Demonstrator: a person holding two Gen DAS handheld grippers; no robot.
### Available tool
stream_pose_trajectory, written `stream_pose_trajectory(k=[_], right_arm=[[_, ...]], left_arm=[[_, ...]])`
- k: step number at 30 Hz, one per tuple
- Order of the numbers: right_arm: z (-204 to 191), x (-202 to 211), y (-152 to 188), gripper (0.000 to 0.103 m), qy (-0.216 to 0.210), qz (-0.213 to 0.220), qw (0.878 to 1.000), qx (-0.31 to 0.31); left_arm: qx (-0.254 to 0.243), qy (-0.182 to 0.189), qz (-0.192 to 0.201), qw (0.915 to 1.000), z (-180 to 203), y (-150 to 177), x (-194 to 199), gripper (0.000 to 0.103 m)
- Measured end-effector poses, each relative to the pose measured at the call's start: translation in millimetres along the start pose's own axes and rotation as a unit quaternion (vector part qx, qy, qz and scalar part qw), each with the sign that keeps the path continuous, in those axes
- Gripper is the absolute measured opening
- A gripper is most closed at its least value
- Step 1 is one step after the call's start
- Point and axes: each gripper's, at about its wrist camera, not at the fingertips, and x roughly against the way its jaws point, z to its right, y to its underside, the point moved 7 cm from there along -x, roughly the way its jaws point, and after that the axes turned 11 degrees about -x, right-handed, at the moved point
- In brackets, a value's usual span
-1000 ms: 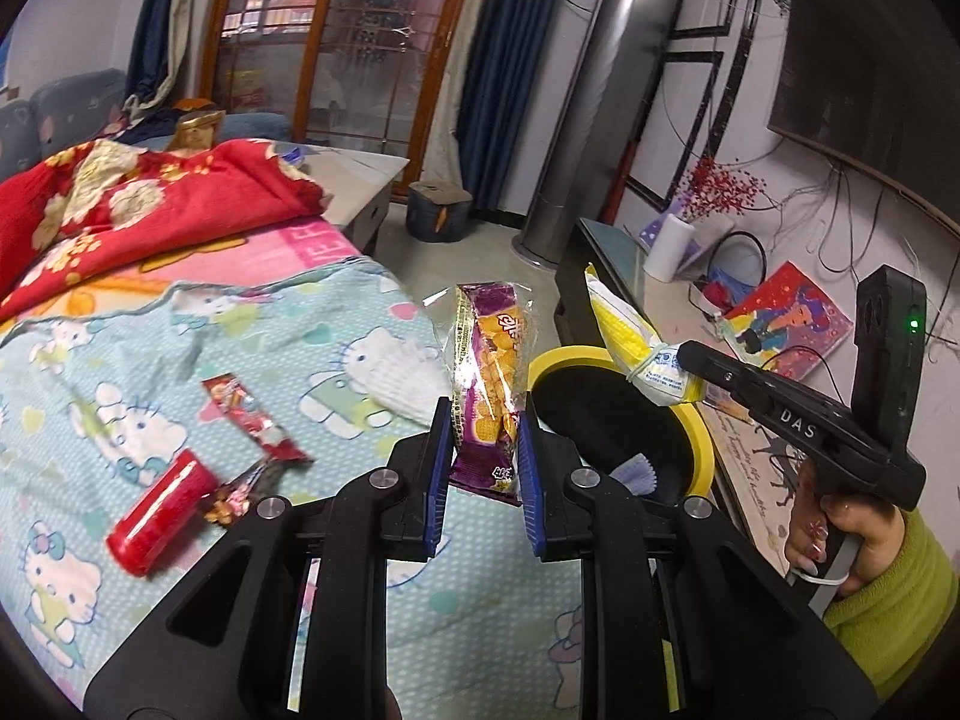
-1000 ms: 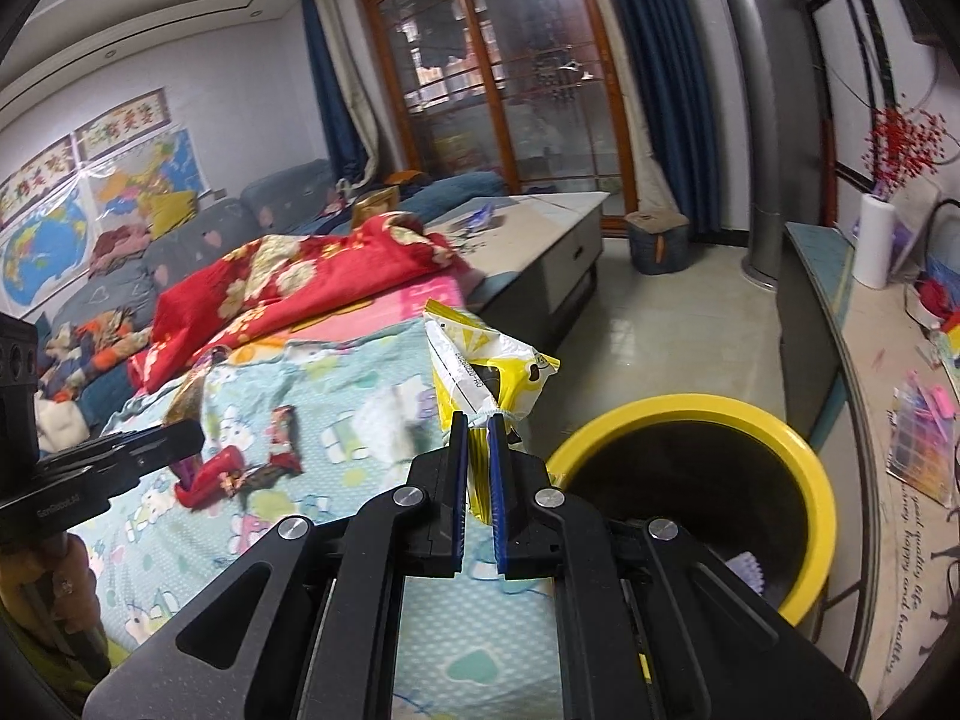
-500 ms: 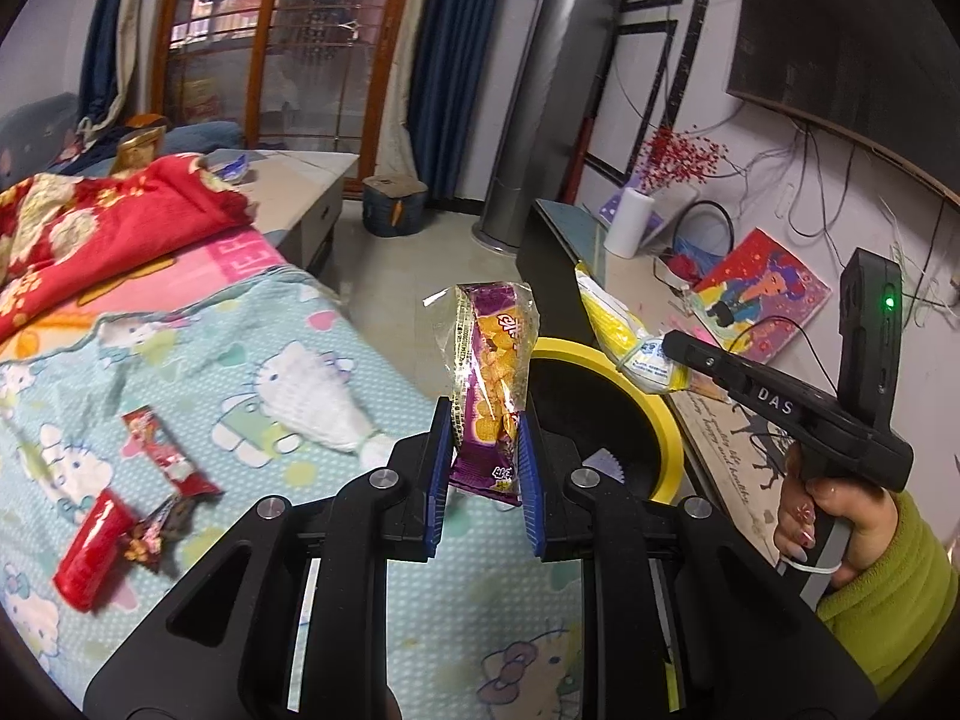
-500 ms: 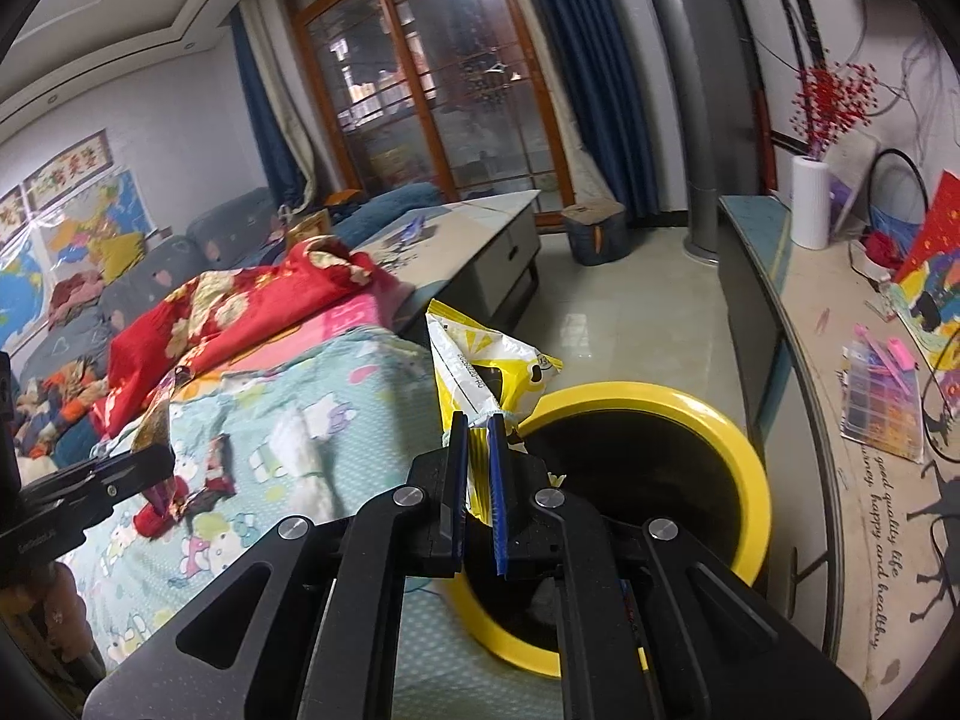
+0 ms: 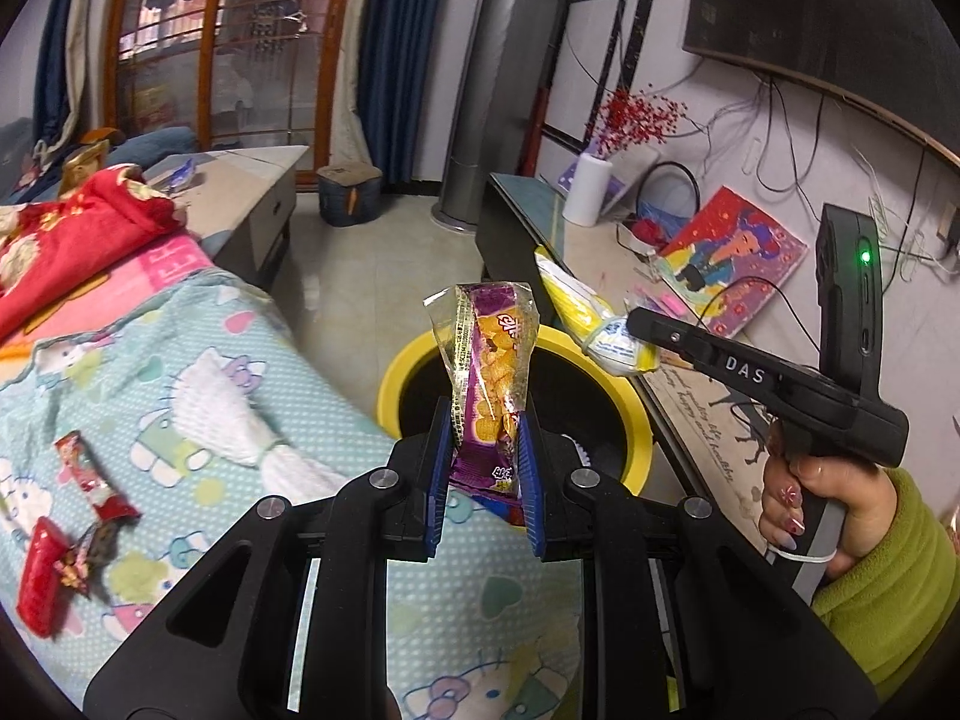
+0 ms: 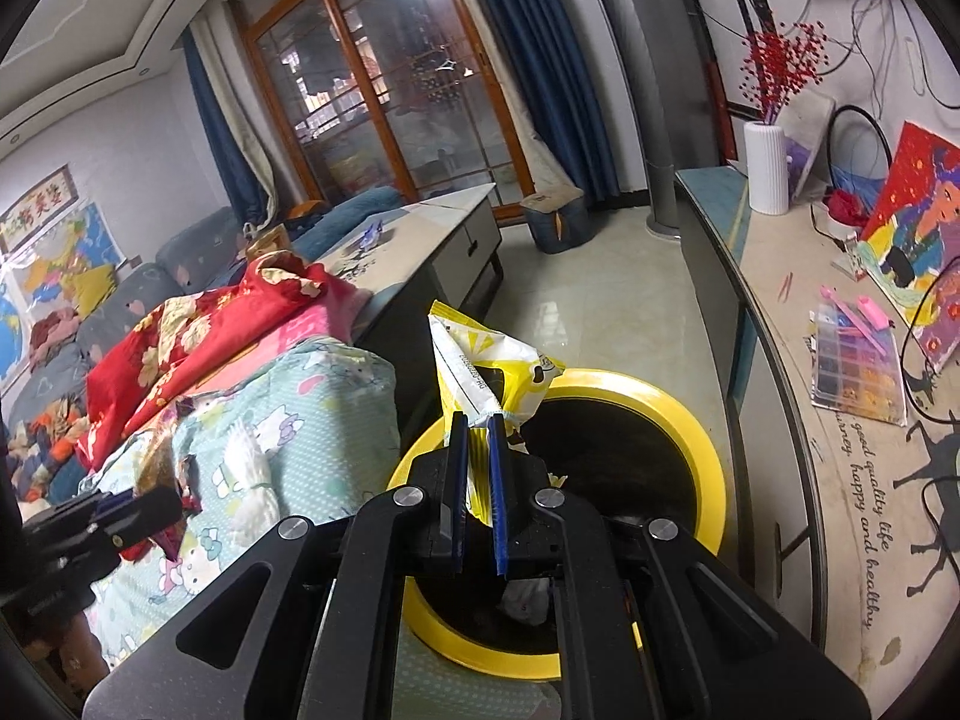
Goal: Collect trash
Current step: 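Carry both items over the yellow bin and open both tools to drop them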
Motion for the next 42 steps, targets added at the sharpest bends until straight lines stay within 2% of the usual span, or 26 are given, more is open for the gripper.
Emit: stream_pose_trajectory(k=[8,18,21,22,23,24,25,27,29,32,35,42], right_arm=[[20.2,-4.2,-1.2,0.007,0.01,-0.005,1.0,-0.019],[43.5,-15.6,2.0,0.007,0.025,-0.02,0.999,-0.041],[49.1,-21.4,3.4,0.012,0.032,-0.029,0.998,-0.044],[51.9,-23.2,4.5,0.015,0.035,-0.031,0.998,-0.048],[55.3,-23.7,4.9,0.023,0.041,-0.028,0.997,-0.053],[57.2,-24.3,5.0,0.028,0.045,-0.027,0.997,-0.054],[59.2,-24.8,5.2,0.029,0.049,-0.027,0.997,-0.054],[62.6,-24.6,5.4,0.029,0.053,-0.027,0.997,-0.056],[62.9,-23.2,4.6,0.03,0.054,-0.023,0.997,-0.055],[62.0,-21.5,2.6,0.035,0.06,-0.017,0.997,-0.05],[58.5,-20.6,3.0,0.036,0.059,-0.014,0.997,-0.045],[45.3,-15.3,1.8,0.036,0.049,-0.01,0.998,-0.035]], left_arm=[[-0.015,0.016,-0.016,0.9996,18.1,3.6,-26.0,0.015],[-0.01,0.031,-0.043,0.9985,28.0,15.7,-65.2,0.015],[-0.006,0.032,-0.055,0.9979,26.5,19.3,-81.1,0.016],[-0.008,0.032,-0.061,0.9976,26.1,20.5,-86.4,0.025],[-0.011,0.027,-0.063,0.9976,25.3,21.0,-90.2,0.042],[-0.012,0.023,-0.062,0.9977,24.5,20.6,-91.9,0.051],[-0.008,0.025,-0.059,0.9979,23.4,20.0,-92.4,0.056],[-0.001,0.031,-0.054,0.9981,21.8,19.0,-90.3,0.059],[-0.002,0.028,-0.047,0.9985,20.9,17.3,-86.6,0.081],[0.006,0.032,-0.036,0.9988,19.1,15.1,-79.6,0.085],[0.016,0.041,-0.024,0.9987,17.1,13.0,-73.4,0.087],[0.035,0.022,-0.004,0.9991,1.8,7.8,-53.7,0.087]])
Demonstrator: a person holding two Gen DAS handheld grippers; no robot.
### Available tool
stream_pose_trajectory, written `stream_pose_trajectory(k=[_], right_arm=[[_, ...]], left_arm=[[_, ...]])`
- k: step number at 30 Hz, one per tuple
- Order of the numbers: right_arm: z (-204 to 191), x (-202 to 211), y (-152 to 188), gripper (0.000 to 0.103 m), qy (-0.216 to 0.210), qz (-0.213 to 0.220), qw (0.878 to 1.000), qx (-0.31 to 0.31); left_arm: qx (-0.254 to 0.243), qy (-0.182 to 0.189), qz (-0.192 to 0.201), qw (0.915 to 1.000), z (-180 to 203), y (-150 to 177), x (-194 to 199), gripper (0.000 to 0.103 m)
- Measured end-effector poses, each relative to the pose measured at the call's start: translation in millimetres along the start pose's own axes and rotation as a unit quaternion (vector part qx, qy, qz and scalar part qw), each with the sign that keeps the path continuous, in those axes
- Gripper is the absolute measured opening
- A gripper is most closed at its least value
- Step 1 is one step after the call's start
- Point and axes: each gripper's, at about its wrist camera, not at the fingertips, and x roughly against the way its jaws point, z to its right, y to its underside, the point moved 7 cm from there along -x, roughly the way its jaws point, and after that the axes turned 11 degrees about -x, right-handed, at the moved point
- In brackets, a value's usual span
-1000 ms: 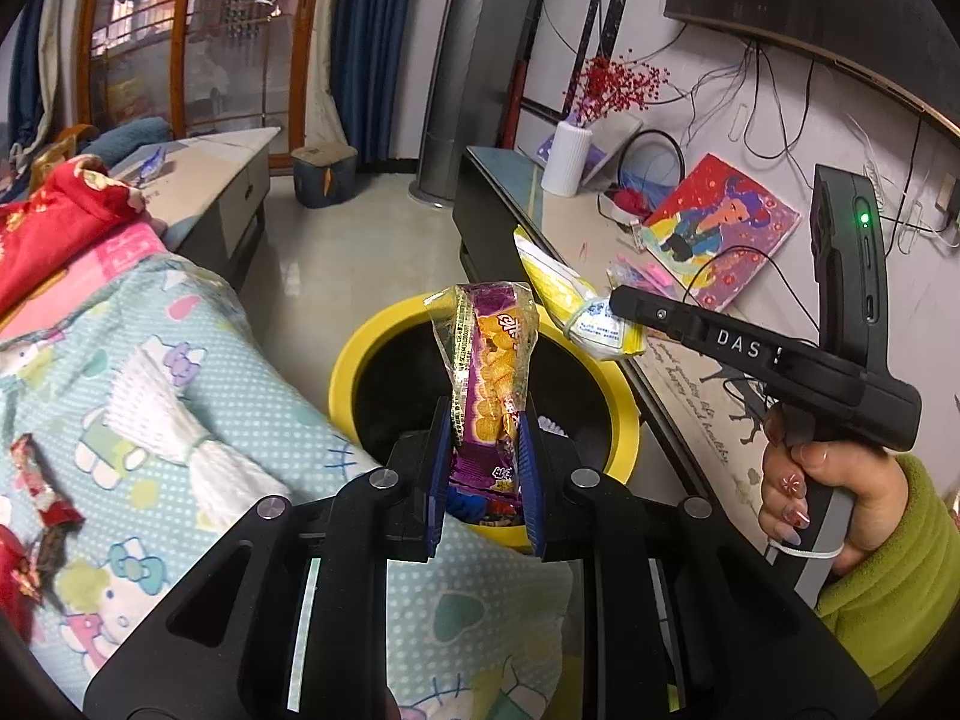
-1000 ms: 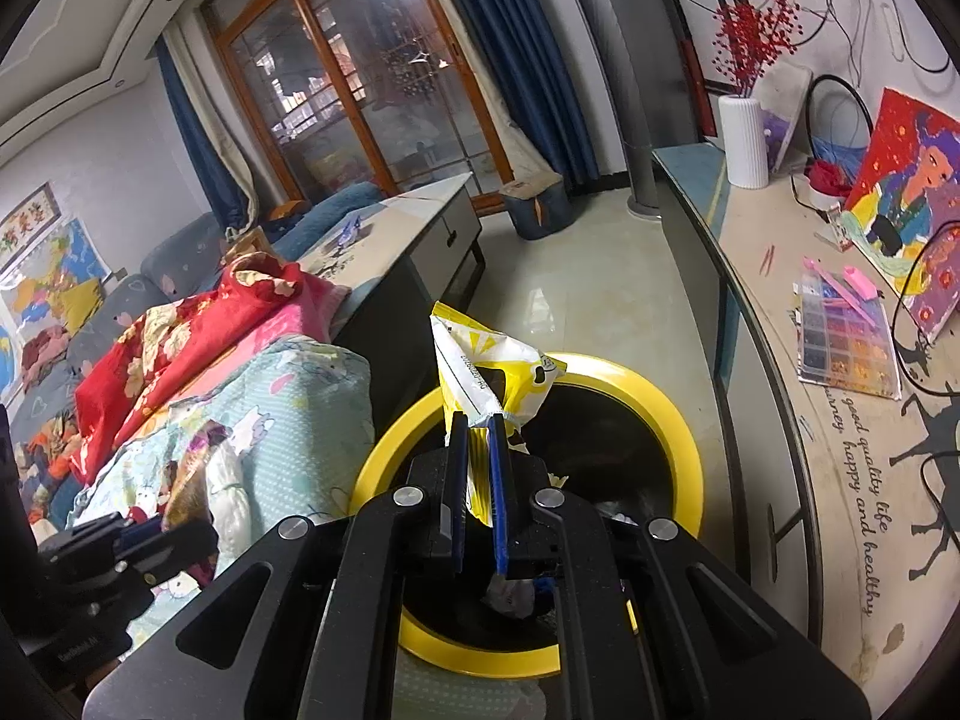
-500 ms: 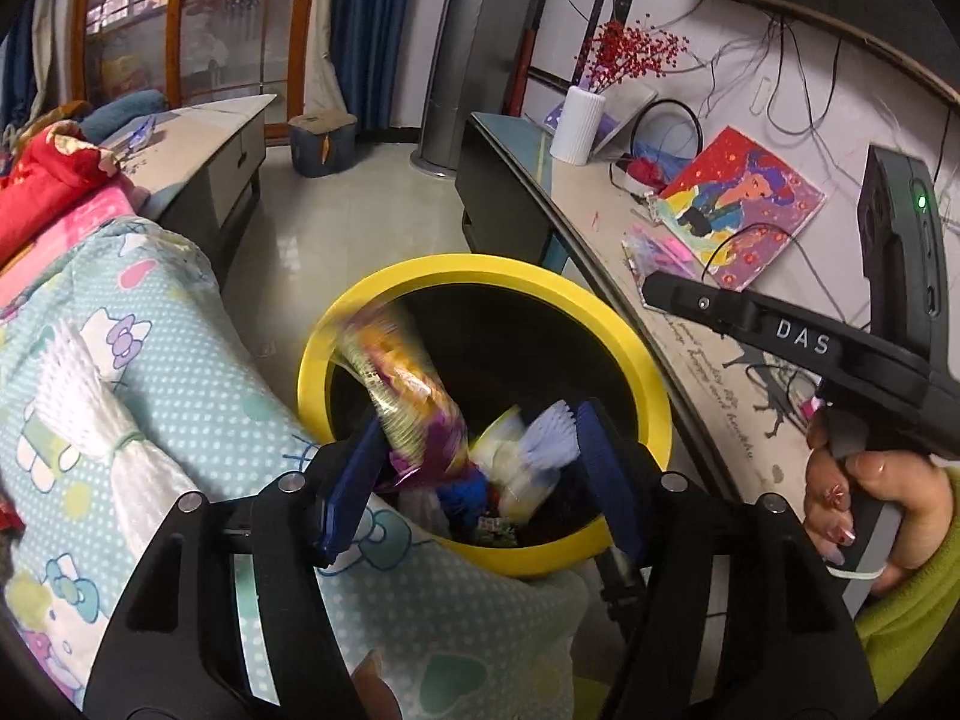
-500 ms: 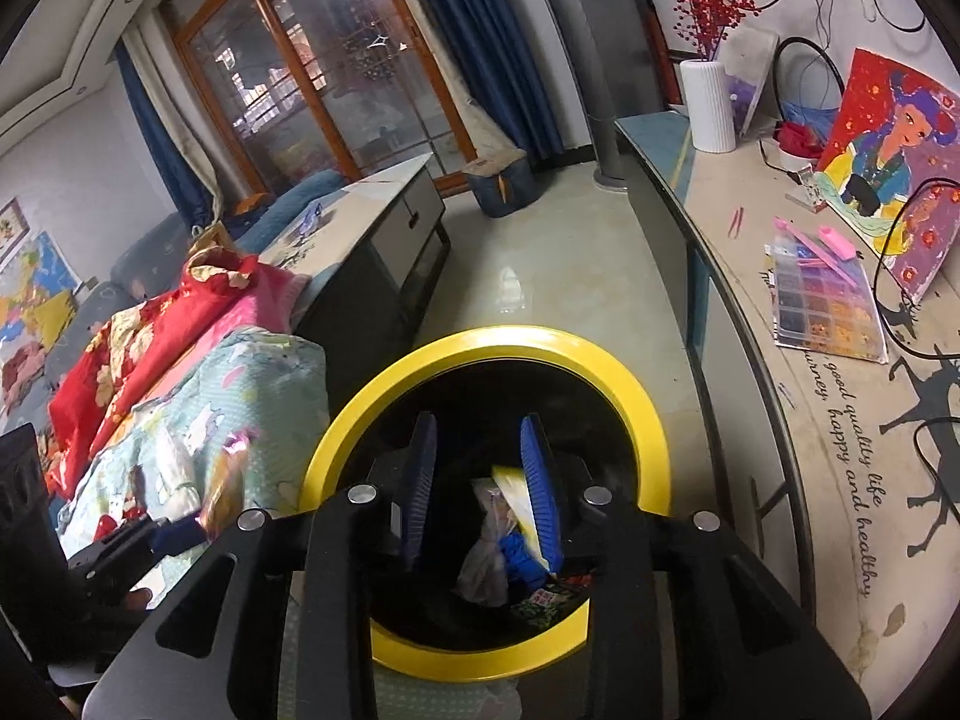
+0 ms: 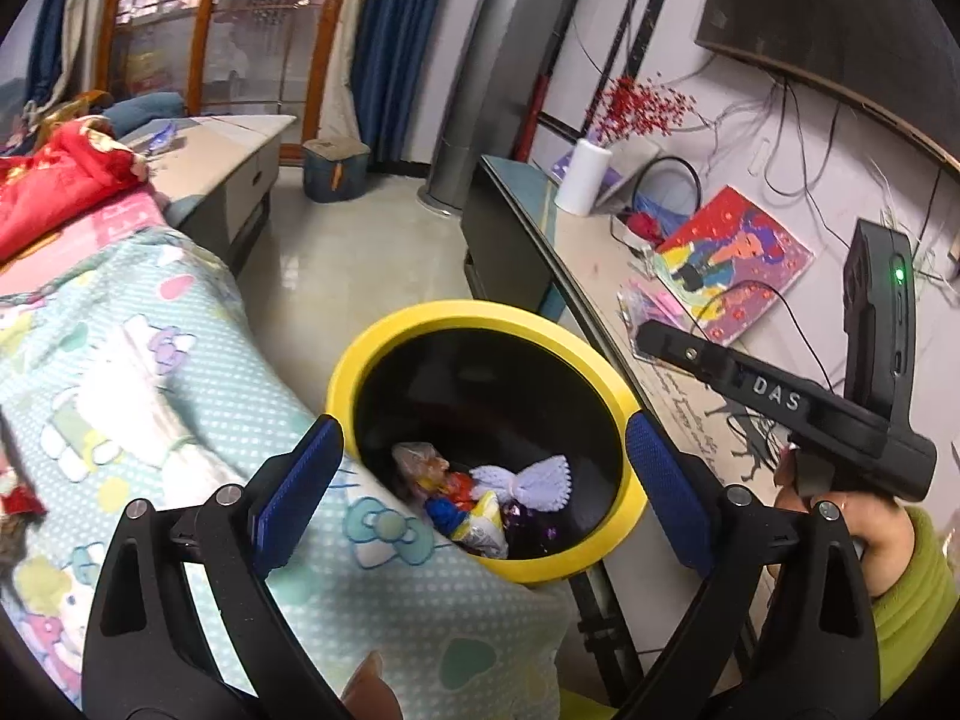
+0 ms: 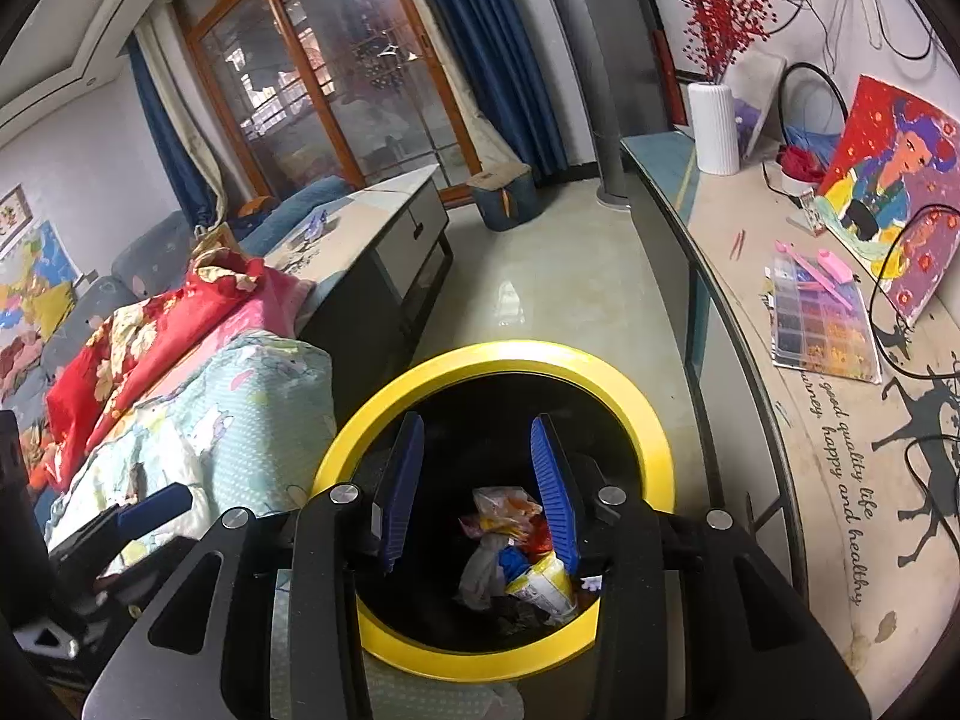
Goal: Collect trash
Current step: 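Carry both items over the yellow bin and open both tools to drop them, then move both open tools back over the trash on the bed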
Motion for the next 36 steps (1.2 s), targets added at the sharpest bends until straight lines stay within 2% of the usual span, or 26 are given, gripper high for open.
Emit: stream_pose_trajectory(k=[5,11,18,26,36], right_arm=[[-18.1,4.2,3.4,0.036,-0.015,0.002,1.0,0.016],[-43.9,9.7,9.6,0.036,-0.034,0.002,0.999,0.037],[-92.8,15.6,26.5,0.038,-0.076,-0.008,0.994,0.08],[-147.2,15.7,56.3,0.042,-0.115,-0.034,0.983,0.139],[-193.3,22.2,85.0,0.047,-0.138,-0.049,0.971,0.191]], left_arm=[[0.018,-0.03,0.02,0.9992,-21.0,-3.2,23.4,0.087],[0.032,-0.084,0.037,0.9952,-51.3,-1.6,50.6,0.087],[0.039,-0.134,0.059,0.9884,-80.8,3.0,87.3,0.087],[0.06,-0.164,0.071,0.982,-107.1,16.7,118.5,0.087],[0.091,-0.189,0.079,0.9745,-138.5,37.0,150.3,0.087]])
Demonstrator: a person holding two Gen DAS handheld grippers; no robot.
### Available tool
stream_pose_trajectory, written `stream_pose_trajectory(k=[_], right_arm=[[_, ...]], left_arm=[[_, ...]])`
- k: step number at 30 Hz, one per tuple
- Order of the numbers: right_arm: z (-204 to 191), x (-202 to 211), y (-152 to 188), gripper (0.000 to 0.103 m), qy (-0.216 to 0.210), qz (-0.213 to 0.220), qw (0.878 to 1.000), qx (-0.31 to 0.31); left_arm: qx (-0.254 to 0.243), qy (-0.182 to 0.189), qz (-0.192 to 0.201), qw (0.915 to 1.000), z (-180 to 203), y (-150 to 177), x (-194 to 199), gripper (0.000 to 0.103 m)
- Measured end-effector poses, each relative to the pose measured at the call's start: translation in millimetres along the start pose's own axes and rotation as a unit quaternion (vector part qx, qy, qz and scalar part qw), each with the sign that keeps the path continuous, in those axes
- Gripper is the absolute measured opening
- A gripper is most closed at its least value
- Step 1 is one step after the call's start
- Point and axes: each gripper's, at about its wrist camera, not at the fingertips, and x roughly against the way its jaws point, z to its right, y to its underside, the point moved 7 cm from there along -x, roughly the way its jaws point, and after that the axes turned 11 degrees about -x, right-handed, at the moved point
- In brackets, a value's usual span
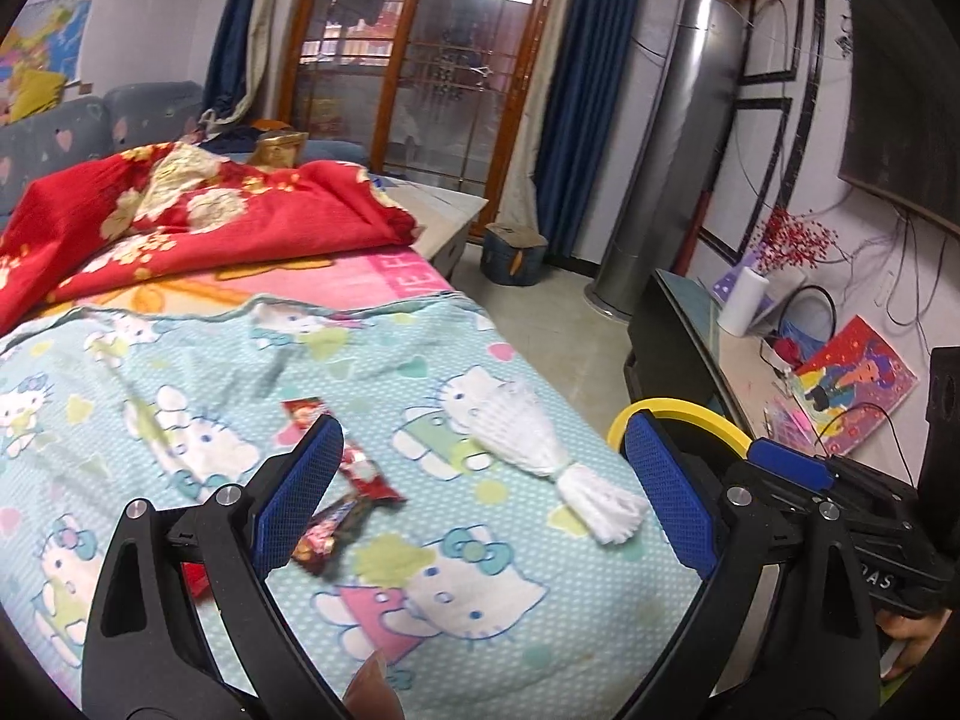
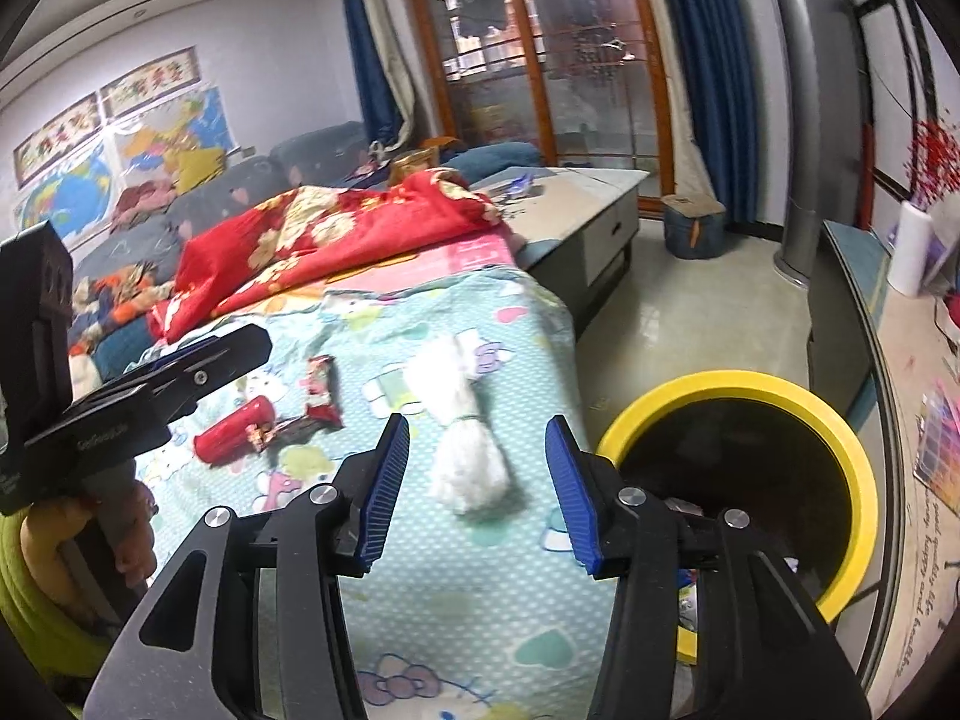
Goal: Collect trash
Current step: 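Move both open tools back over the trash on the bed, then grasp the white mesh net bag with the right tool while the left tool grasps a chocolate bar wrapper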
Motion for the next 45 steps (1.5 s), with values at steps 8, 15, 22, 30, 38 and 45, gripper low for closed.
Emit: stream_pose_trajectory(k=[8,15,22,30,38,45], right_arm=[[-27.7,-9.0,0.4,0.053,-0.012,-0.01,0.999,0.029],[-42.8,-26.9,1.6,0.055,-0.013,-0.028,0.999,0.041],[-54.4,-46.2,-0.1,0.055,-0.012,-0.04,0.998,0.057],[-50.7,-63.3,0.5,0.055,-0.001,-0.048,0.998,0.05],[-33.0,-77.3,6.0,0.055,0.015,-0.058,0.998,0.034],[-20.8,-92.5,11.7,0.055,0.028,-0.072,0.997,0.031]], left_arm=[[0.014,-0.02,-0.02,0.9995,-33.7,15.0,10.4,0.087],[0.01,-0.033,-0.051,0.9981,-55.4,34.3,11.3,0.086],[0.003,-0.028,-0.077,0.9967,-62.0,54.0,8.7,0.07],[0.008,-0.006,-0.111,0.9938,-54.1,70.8,-5.0,0.055],[0.045,0.014,-0.14,0.989,-52.0,88.9,-21.7,0.052],[0.09,0.027,-0.143,0.9853,-57.6,94.0,-35.4,0.052]])
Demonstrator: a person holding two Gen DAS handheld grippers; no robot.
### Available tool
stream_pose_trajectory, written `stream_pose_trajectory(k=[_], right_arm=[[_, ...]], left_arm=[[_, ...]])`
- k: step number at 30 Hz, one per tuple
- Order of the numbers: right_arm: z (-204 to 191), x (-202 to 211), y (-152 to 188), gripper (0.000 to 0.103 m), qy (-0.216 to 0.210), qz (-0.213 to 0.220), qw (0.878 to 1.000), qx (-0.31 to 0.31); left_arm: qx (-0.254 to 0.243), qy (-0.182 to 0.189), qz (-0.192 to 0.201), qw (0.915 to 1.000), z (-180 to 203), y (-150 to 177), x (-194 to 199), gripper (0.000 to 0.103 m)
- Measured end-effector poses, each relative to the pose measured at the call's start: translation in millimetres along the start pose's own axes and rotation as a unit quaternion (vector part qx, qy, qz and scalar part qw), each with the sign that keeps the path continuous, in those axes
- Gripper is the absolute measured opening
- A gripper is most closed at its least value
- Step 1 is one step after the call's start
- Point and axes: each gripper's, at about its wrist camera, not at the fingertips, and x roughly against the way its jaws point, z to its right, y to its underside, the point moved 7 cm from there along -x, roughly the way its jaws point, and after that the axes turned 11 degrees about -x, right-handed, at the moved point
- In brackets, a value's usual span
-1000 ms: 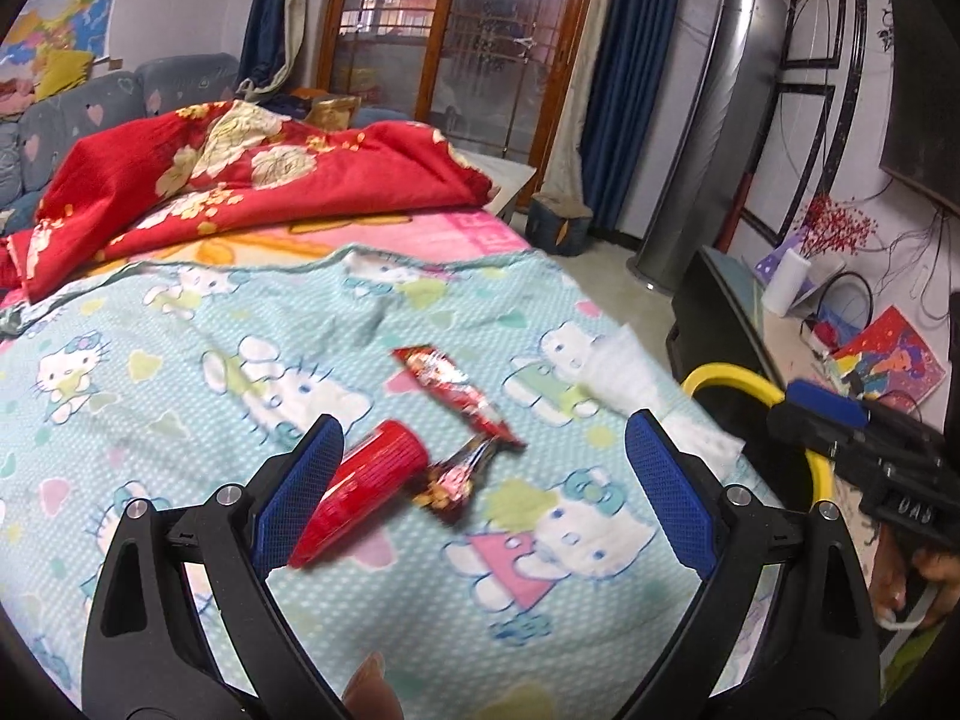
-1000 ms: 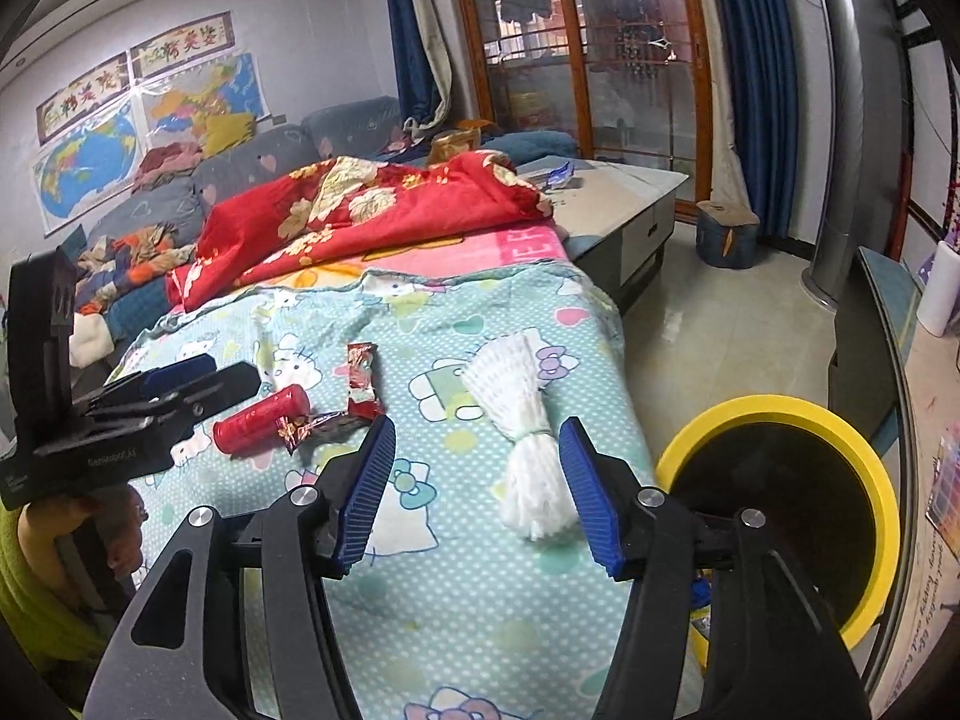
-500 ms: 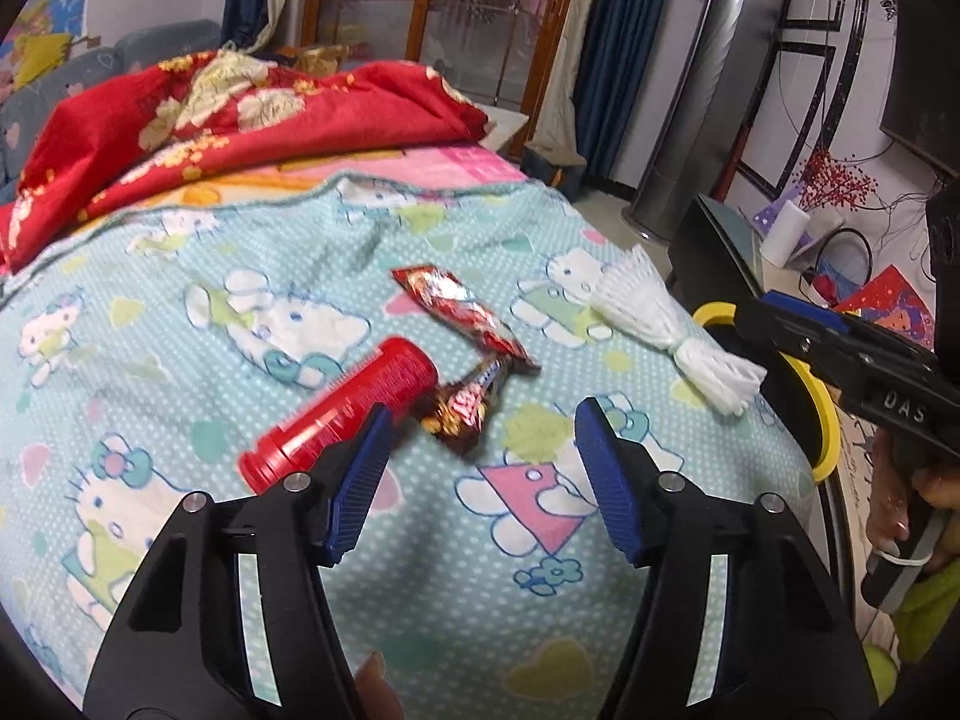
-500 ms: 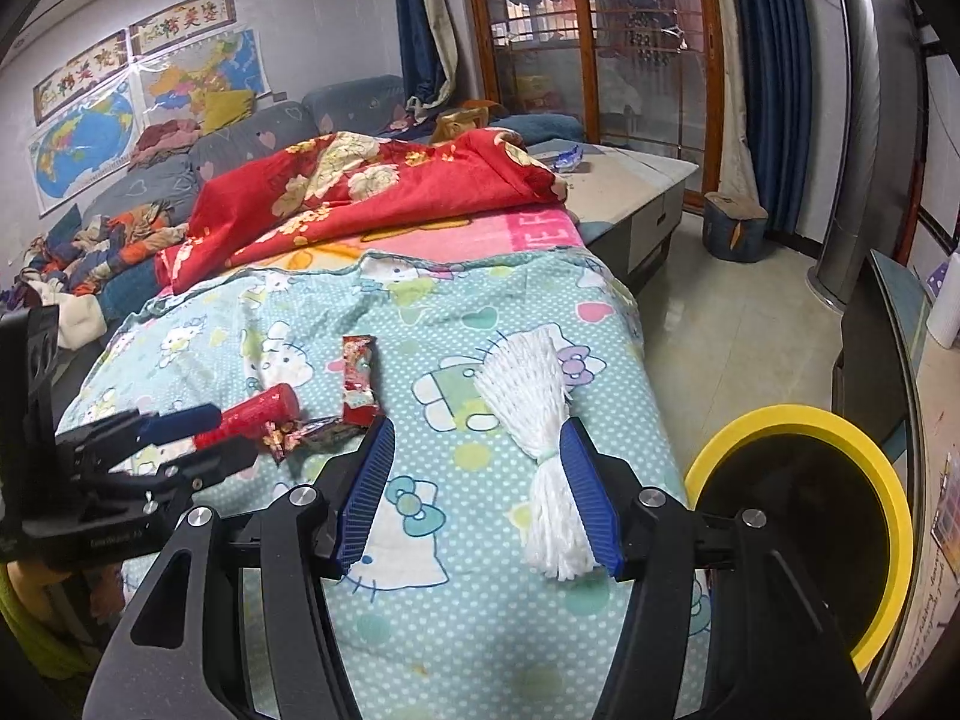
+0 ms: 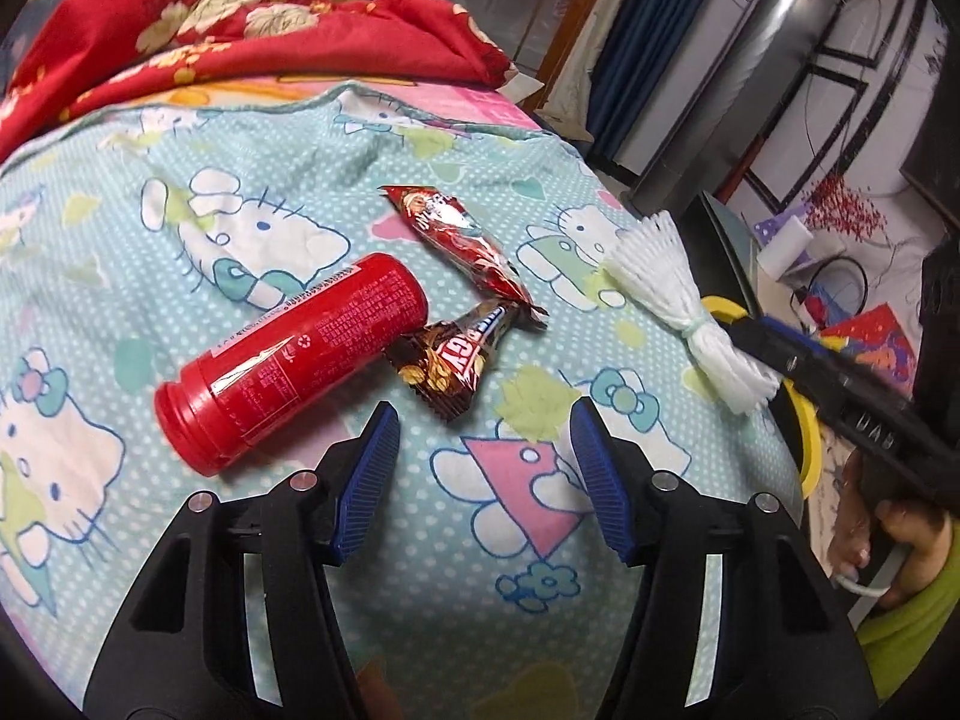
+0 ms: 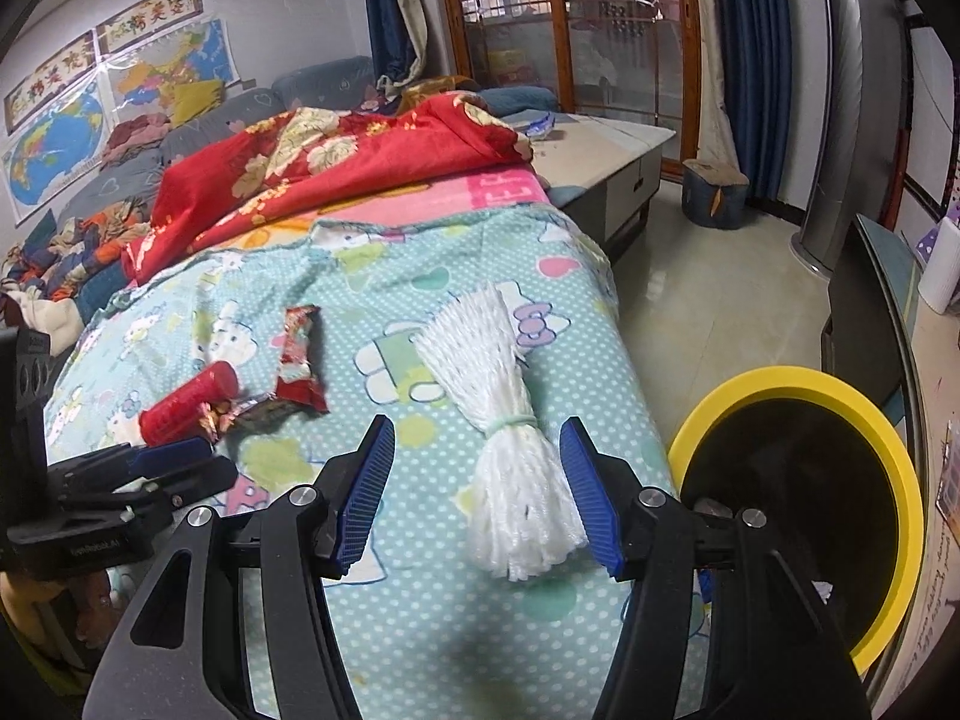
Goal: Collect trash
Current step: 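Grasp the white mesh net bag with the right tool while the left tool grasps a chocolate bar wrapper, then lift both held items from the bed toward the yellow bin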
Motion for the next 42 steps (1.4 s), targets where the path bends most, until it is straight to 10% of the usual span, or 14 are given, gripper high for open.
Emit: stream_pose_trajectory(k=[9,16,25,42], right_arm=[[10.5,-25.8,10.0,0.055,0.009,-0.026,1.0,-0.008],[15.9,-36.3,20.5,0.03,0.01,-0.039,0.999,-0.026],[13.9,-25.7,23.5,0.023,0.0,-0.027,0.999,-0.027],[1.8,9.1,22.6,0.023,-0.025,-0.008,0.999,-0.019]], left_arm=[[0.046,0.014,0.017,0.9987,-9.3,-10.1,-5.7,0.044],[0.065,0.018,0.02,0.9975,-14.1,-9.6,-3.7,0.035],[0.065,0.023,0.017,0.9974,-14.0,-7.4,-1.0,0.009],[-0.001,0.02,0.043,0.9989,17.6,-15.7,26.8,0.009]])
